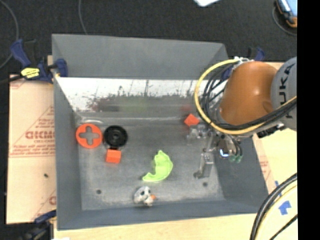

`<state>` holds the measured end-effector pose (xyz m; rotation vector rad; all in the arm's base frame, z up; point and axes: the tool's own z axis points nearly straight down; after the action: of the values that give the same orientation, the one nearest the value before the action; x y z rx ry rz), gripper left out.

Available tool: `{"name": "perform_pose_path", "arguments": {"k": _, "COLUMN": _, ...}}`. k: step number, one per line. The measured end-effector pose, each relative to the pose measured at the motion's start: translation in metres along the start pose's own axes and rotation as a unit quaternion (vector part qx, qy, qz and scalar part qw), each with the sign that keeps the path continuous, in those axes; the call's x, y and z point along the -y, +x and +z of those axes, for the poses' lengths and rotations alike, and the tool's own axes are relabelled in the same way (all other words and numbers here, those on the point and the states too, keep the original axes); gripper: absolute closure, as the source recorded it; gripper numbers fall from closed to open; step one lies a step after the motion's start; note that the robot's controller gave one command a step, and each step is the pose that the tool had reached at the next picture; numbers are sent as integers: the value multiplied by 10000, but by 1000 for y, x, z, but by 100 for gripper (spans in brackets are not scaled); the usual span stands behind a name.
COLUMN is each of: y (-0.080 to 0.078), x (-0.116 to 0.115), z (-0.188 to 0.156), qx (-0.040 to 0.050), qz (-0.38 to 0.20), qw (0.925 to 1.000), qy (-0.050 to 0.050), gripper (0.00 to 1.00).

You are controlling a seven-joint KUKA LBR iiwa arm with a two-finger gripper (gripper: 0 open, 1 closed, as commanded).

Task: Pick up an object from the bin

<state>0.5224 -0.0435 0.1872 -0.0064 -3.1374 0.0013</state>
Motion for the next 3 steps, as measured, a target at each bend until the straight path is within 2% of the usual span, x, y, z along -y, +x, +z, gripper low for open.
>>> {"name": "perform_pose_path", "arguments": {"k": 1, "y": -1, "x": 0, "z": -5, "qx": 40, "qz": -6, "qw": 10000, "qy": 3, "gripper": 0}}
{"name": "perform_pose_path", "arguments": {"k": 2, "y": -51, "x": -39, "z": 47, "qx": 53, "qz": -115, "qw": 9999, "qy": 4, "gripper": 0}}
{"name": "perform_pose_path", "arguments": {"k": 3, "y": -2, "x": -44, "z": 91, "qx": 51, "qz": -237, "qw": 9997, "qy": 8, "gripper": 0}}
